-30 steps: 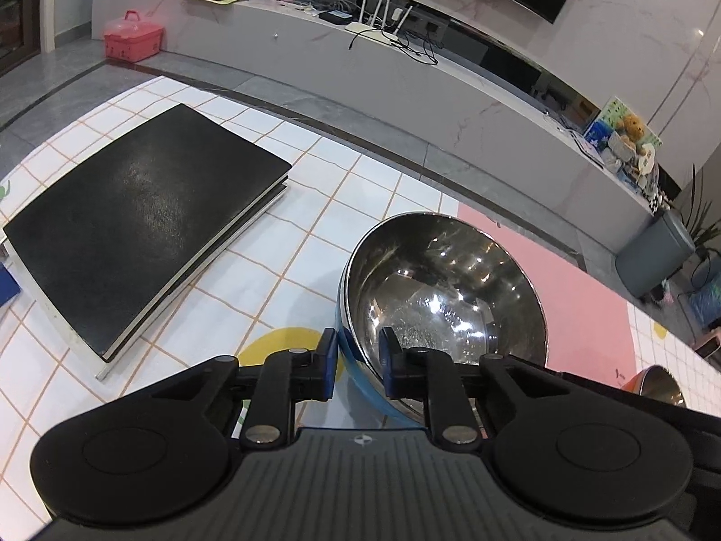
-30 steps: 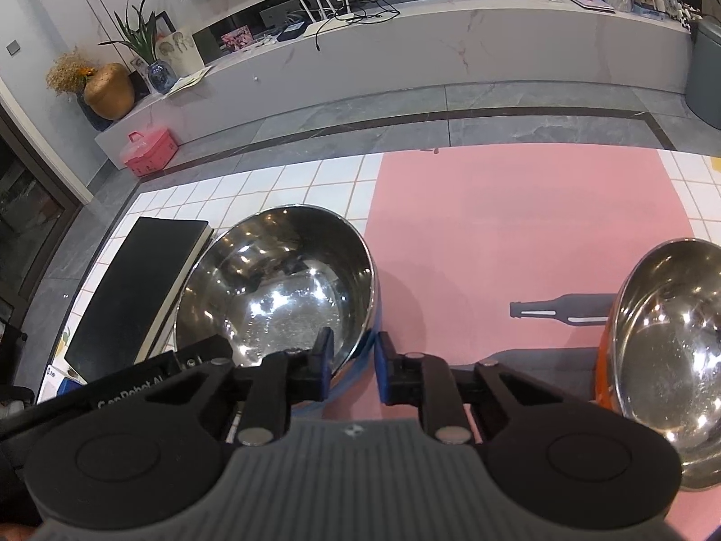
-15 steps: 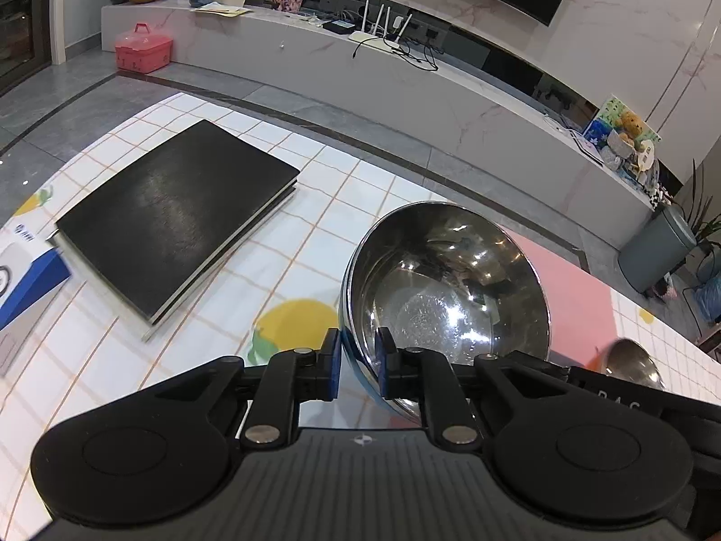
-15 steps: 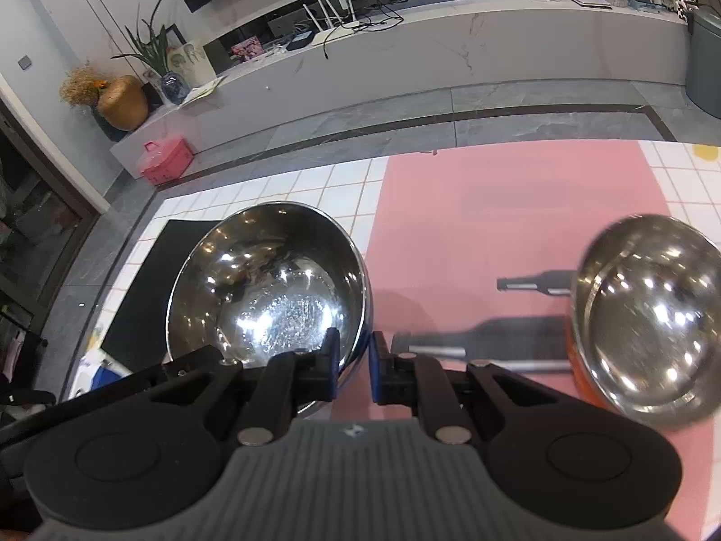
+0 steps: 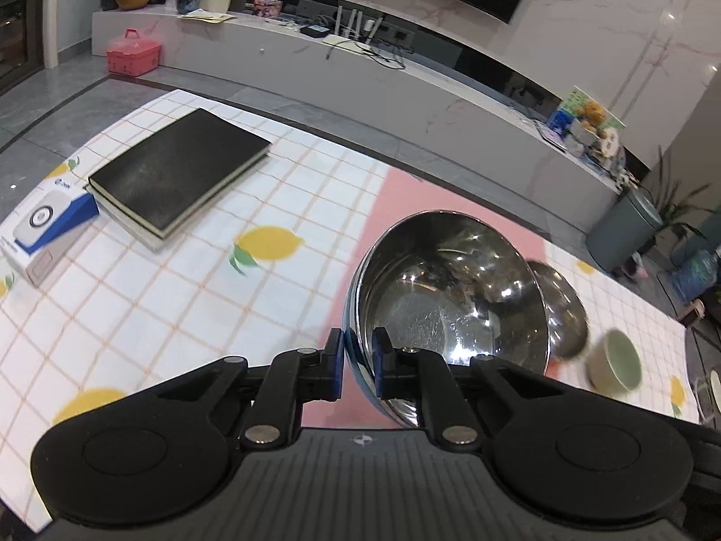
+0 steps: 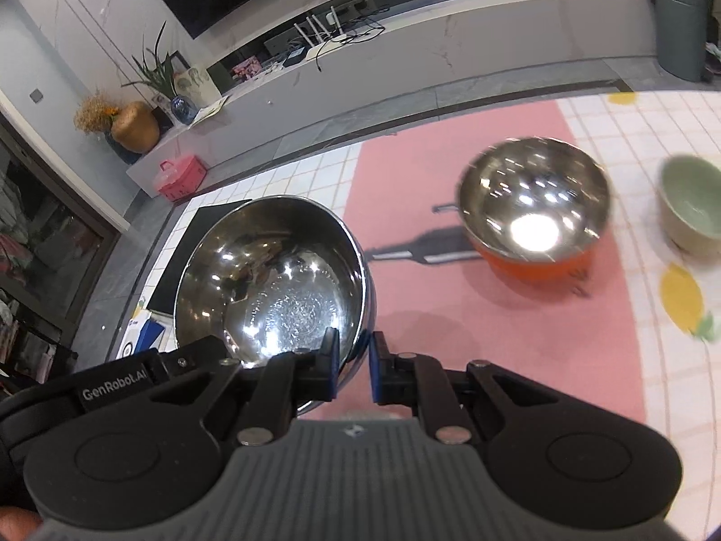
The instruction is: Organize plates and bowls
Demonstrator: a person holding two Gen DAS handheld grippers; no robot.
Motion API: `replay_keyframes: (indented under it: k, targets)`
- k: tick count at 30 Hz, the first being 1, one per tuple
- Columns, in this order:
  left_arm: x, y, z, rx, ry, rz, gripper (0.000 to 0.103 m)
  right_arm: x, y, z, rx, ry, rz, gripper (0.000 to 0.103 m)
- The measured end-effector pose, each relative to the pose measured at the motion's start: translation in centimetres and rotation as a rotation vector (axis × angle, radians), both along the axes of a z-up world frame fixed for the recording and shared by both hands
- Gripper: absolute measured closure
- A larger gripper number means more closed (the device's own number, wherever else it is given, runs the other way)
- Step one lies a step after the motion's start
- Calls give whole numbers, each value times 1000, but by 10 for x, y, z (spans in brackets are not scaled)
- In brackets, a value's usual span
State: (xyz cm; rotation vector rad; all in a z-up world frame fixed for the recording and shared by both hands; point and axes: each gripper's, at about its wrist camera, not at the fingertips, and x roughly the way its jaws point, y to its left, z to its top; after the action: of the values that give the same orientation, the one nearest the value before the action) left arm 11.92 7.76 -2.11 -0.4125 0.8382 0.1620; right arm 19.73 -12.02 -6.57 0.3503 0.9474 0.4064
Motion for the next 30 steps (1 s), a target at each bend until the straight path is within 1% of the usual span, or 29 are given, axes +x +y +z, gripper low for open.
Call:
replay_keyframes:
  k: [5,10,15,20,24,30]
  targets:
    - [-21,-27,-6,-41,29,-38,89,-36,-38,-2,30,3,-51,92]
    - [-39,-61,-20,-80,78,-100,89,-68,-84,-8,43,19,-106,92]
    - [-49,-93,-32,-95,121,-173,89,-94,-117,-12,26,20,-144,92]
    - [-55,-119,-37,-89,141,-235,89,-112,-150,-28,40,72,-202,92]
    - [-57,-135,-41,-78,166,-275,89,-120,-167,-38,61,107,-235,93]
    - [-59,-145,-52,-91,198,-291,88,-120,-177,-55,79,156,-266,93]
